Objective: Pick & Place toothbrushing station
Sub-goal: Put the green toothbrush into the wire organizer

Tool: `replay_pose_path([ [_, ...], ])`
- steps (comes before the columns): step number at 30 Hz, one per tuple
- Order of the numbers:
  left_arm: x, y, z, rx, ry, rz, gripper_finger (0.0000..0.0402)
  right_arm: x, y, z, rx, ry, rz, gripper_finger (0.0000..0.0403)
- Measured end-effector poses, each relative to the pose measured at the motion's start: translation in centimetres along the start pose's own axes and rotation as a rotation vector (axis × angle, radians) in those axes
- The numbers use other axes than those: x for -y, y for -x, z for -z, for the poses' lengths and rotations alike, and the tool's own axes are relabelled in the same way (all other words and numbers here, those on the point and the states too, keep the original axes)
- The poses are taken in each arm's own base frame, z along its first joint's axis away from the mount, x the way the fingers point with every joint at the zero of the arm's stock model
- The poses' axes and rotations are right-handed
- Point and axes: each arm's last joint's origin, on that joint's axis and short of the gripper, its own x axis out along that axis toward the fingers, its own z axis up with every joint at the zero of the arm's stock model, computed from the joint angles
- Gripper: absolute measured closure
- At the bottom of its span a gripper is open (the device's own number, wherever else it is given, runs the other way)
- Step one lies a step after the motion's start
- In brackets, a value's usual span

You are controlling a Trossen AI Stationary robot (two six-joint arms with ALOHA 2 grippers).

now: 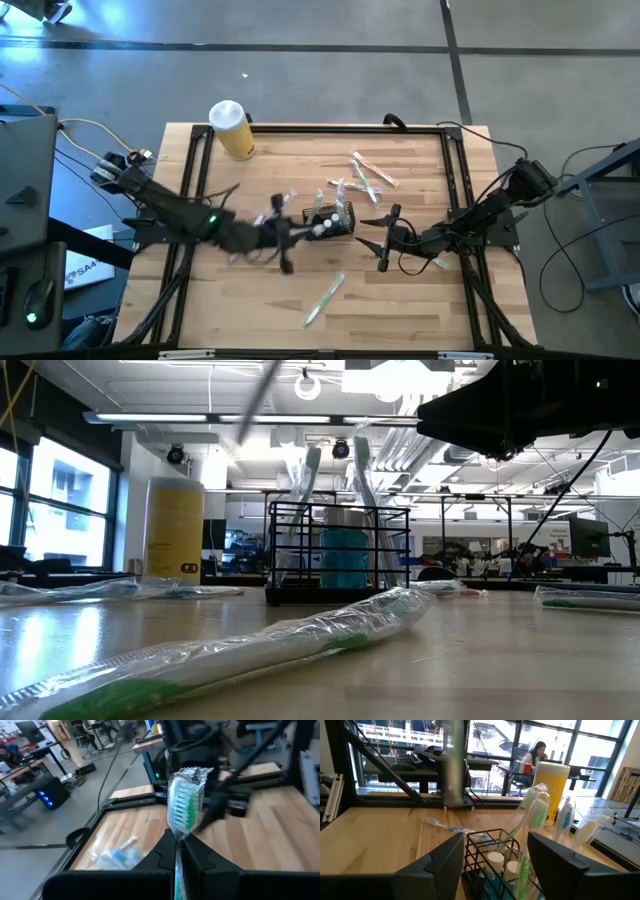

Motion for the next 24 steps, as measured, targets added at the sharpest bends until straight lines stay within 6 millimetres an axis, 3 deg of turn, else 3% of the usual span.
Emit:
replay_pose_path([
  [5,-3.6,-2.9,1.7,0.081,0.071,0.052,0.0401,0.0,0.0,0.0,0.0,0.004,0.0,0.0191],
  [10,-6.1,-4.1,3.1,0.187,0.122,0.112,0.0401,0.0,0.0,0.0,0.0,0.026,0.0,0.0191],
  [24,-6.9,-4.1,6.7,0.199,0.126,0.064,0.0401,-0.2,0.0,0.0,0.003,-0.022,-0.052,0.0191],
])
